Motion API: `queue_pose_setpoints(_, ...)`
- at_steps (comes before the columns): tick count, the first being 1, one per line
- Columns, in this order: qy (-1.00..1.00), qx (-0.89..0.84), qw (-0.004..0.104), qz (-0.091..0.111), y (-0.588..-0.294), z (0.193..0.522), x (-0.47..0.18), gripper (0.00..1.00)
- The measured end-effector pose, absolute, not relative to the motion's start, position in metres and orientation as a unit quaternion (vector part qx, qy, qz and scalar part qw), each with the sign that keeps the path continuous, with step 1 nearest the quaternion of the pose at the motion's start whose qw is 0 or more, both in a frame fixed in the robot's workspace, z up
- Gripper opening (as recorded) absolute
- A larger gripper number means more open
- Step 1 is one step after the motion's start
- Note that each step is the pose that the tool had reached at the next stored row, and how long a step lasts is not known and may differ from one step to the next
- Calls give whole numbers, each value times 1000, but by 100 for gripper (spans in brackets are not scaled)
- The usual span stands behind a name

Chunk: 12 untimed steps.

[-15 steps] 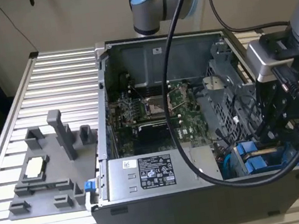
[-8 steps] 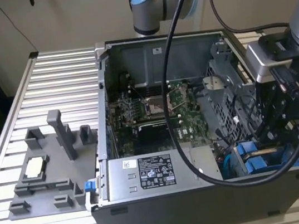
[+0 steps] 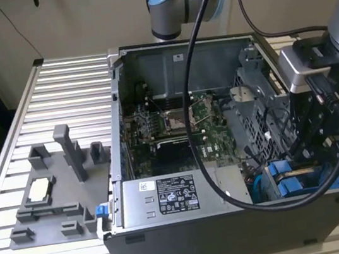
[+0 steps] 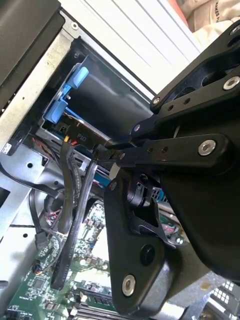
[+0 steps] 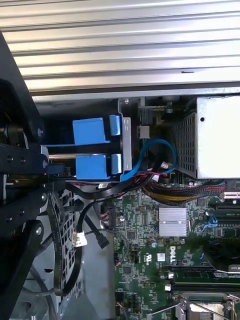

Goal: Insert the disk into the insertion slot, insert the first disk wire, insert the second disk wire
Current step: 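Insert the second disk wire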

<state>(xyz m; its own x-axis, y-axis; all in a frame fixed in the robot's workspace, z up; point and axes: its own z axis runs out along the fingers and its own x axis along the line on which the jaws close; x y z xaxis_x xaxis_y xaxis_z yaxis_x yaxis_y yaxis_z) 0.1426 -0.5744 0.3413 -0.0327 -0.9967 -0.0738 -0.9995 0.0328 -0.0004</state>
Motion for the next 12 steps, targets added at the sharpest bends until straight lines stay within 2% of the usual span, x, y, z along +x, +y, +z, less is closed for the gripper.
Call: queue_pose_setpoints(12,718,-695,26,25,-570,341,145,16)
